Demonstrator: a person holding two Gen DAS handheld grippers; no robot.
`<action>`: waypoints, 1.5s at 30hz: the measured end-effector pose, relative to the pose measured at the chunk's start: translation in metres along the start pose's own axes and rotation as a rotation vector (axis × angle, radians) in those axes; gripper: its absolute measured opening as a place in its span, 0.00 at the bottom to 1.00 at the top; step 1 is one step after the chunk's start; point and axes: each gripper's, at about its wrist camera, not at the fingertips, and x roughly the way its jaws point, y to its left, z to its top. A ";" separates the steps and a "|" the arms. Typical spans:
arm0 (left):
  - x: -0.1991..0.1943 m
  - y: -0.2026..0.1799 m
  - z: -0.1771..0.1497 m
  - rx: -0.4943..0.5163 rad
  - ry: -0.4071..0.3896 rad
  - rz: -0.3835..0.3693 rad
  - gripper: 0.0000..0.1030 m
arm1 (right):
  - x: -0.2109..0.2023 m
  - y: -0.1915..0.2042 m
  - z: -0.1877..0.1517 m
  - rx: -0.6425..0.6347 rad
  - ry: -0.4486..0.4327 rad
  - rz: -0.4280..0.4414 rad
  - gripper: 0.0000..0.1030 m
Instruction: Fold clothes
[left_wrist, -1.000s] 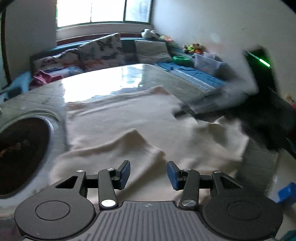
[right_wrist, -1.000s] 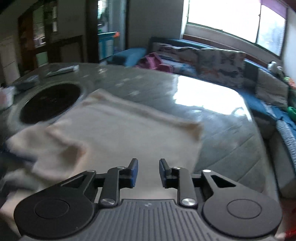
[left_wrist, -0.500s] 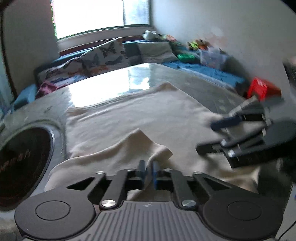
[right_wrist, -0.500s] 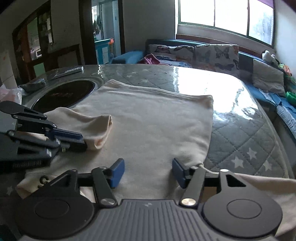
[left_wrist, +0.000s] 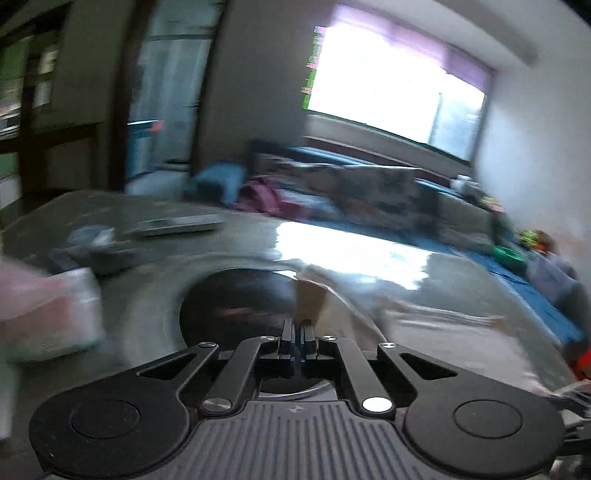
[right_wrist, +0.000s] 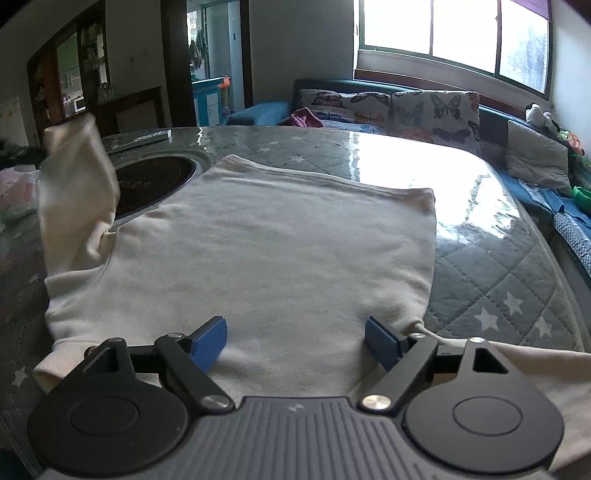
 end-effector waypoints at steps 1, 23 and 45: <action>-0.001 0.012 -0.003 -0.017 0.006 0.036 0.02 | 0.000 0.000 0.000 -0.001 0.001 -0.001 0.83; 0.034 0.008 -0.047 0.060 0.213 0.047 0.07 | -0.011 0.055 0.017 -0.168 -0.007 0.138 0.83; 0.076 0.010 -0.044 0.318 0.162 0.279 0.08 | -0.014 0.087 0.001 -0.286 0.060 0.270 0.82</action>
